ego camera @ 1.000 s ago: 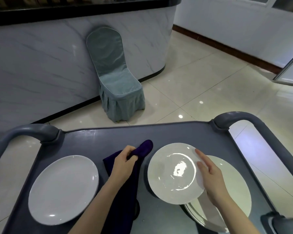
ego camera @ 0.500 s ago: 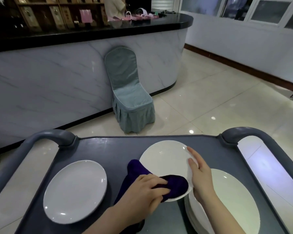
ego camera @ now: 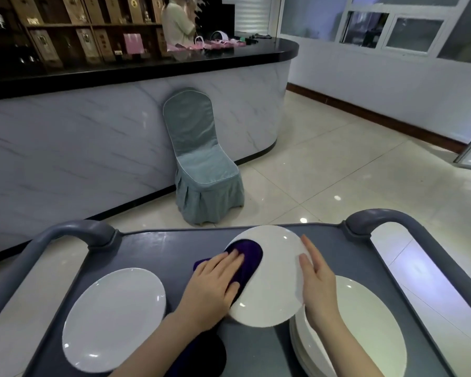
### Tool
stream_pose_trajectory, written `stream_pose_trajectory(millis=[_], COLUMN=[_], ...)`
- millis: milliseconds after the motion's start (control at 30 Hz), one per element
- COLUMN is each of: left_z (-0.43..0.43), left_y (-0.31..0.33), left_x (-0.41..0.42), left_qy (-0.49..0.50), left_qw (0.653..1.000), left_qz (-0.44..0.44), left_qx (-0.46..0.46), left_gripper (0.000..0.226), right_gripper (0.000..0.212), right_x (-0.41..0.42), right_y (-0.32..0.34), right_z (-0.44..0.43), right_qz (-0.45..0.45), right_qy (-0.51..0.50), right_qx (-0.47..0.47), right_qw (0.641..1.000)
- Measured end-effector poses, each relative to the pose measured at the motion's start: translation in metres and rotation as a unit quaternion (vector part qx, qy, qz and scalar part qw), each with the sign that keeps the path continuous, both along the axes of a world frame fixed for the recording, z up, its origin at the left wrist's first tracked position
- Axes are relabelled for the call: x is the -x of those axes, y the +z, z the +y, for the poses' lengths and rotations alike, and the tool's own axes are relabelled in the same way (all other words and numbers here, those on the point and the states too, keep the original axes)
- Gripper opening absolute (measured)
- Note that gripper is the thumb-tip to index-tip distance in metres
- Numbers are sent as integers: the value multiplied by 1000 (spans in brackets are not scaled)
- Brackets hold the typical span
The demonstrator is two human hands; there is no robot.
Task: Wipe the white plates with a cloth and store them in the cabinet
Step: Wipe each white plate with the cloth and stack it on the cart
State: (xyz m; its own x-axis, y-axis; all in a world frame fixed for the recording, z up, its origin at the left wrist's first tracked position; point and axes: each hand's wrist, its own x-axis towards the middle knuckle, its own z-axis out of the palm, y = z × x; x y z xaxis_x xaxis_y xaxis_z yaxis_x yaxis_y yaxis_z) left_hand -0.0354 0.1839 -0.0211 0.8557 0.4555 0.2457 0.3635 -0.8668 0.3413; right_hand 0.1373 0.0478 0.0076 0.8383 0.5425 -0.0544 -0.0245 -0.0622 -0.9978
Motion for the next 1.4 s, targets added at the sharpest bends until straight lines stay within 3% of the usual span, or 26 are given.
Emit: stream_pose_trajectory(millis=[100,300,400,533,667,800,967,1167,1300,1400], left_z=[-30,-27,-1,14,-24,-57,-26,-10,-46,-67], left_y=[-2,18,22,21,8,8,17,0,8,10], left_x=[10,-12,-20,-14,7,-3,-36,-7,10,1], left_qy=[-54,-192,-127,2,-35,-88,13,102,53,-24], left_qw=[998,979,980,994,998,995,997,990,996,997], left_qz=[-1,-19,27,31,60,50,68,97,76,21], left_qx=[-10,67,152,105,5,-6,40,31,11,73], left_gripper=[42,45,53,63,58,58,55,53,56,59], right_gripper=[39,40,38,38,37,36,34,37,37,37], right_x=[-6,18,27,15,3,17,42,15,9,22], right_y=[4,-8,-4,9,18,10,3,21,22,14], right_z=[-1,2,5,5,4,4,8,2,-1,-2], right_qz=[-3,34,31,22,14,20,28,7,-6,-5], right_qy=[-15,27,41,21,-19,-3,41,-18,-27,-10], right_qx=[-12,-5,0,-14,-37,-27,-20,-33,-30,-24], right_qw=[1000,999,999,999,999,999,999,999,999,1000])
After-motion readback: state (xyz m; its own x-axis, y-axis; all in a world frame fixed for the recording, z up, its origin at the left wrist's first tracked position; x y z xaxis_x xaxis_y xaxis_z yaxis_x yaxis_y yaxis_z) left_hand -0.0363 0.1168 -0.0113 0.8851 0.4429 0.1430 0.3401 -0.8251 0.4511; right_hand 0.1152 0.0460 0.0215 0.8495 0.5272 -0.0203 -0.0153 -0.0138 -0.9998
